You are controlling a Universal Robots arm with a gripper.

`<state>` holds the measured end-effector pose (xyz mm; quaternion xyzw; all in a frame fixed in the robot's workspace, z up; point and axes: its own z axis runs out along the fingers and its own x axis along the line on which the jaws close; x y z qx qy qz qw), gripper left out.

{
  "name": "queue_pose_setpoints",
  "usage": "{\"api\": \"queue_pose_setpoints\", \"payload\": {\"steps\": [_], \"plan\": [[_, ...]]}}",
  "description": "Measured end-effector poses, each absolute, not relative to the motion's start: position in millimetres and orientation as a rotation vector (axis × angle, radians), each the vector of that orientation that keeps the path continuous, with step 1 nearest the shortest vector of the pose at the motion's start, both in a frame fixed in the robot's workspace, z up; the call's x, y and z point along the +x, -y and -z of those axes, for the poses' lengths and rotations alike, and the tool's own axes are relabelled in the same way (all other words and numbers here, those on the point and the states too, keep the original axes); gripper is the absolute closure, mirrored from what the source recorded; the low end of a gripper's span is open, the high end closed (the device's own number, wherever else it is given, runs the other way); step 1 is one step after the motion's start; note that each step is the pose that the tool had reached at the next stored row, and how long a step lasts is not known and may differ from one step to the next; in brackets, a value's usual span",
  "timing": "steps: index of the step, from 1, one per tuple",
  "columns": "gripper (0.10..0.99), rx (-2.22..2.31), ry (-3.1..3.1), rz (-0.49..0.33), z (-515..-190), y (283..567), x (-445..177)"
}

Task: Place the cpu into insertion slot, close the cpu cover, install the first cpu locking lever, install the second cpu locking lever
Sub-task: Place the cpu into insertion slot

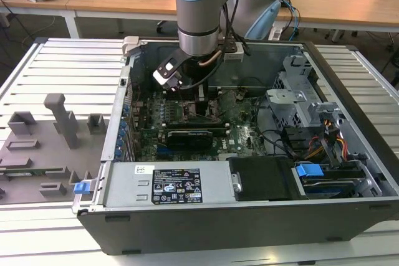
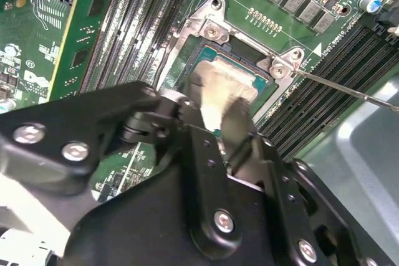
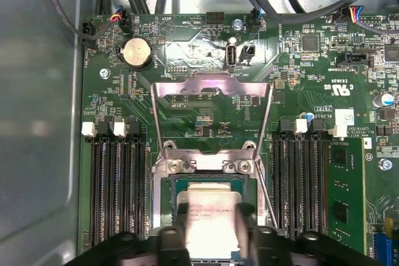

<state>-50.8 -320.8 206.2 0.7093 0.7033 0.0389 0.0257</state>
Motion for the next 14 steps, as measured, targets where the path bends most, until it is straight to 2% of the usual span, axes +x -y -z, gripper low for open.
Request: {"api": "queue_pose_setpoints", "payload": {"steps": [1, 2, 4, 5, 6, 14], "plan": [[0.796, 2.193, -2.174, -0.120, -206.2, 320.8, -50.8], [0.796, 2.193, -2.174, -0.120, -206.2, 320.8, -50.8], [0.918, 2.193, -2.174, -0.120, -206.2, 320.8, -50.8], [0.918, 2.192, -2.174, -0.119, -206.2, 320.8, -50.8], [0.980, 2.192, -2.174, -0.119, -206.2, 320.8, -50.8], [0.980, 2.192, -2.174, -0.118, -203.8, 320.9, -50.9]]}}
